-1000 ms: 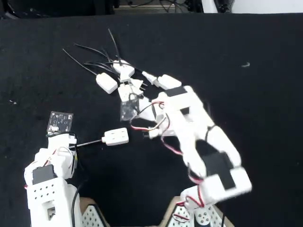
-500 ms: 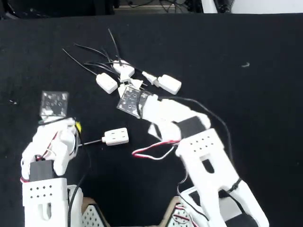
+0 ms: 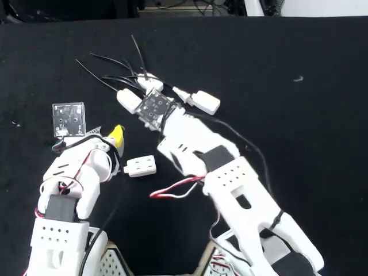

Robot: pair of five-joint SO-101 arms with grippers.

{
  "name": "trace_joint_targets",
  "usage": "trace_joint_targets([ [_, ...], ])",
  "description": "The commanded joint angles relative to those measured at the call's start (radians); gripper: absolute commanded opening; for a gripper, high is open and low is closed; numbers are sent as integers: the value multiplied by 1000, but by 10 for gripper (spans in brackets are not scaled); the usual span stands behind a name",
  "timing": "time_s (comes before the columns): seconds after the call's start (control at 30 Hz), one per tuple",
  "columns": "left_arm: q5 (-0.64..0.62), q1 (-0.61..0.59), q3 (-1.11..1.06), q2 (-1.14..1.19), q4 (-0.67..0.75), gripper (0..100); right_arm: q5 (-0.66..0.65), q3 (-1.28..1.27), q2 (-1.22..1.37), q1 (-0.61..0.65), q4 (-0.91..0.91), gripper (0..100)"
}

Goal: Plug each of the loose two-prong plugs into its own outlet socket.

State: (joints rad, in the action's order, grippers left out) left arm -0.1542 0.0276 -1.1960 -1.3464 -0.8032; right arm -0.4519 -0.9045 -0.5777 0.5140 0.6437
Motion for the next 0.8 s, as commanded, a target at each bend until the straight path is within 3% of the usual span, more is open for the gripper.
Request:
trace_joint_targets([
  [0.0, -31, 13, 8, -12, 46, 156, 15, -15, -1, 61, -48, 11],
  [0.23, -66, 15, 5, -32, -5, 158, 15, -41, 7, 92, -97, 11],
  [0.5, -60, 22, -96, -265, 5, 159, 15, -41, 7, 97, -91, 11],
  [0.63, 80, 105, -180, -345, 5, 159, 15, -44, -1, 126, -80, 11],
  [0.77, 109, 116, -197, -362, 5, 158, 15, -41, -1, 170, -52, 11],
])
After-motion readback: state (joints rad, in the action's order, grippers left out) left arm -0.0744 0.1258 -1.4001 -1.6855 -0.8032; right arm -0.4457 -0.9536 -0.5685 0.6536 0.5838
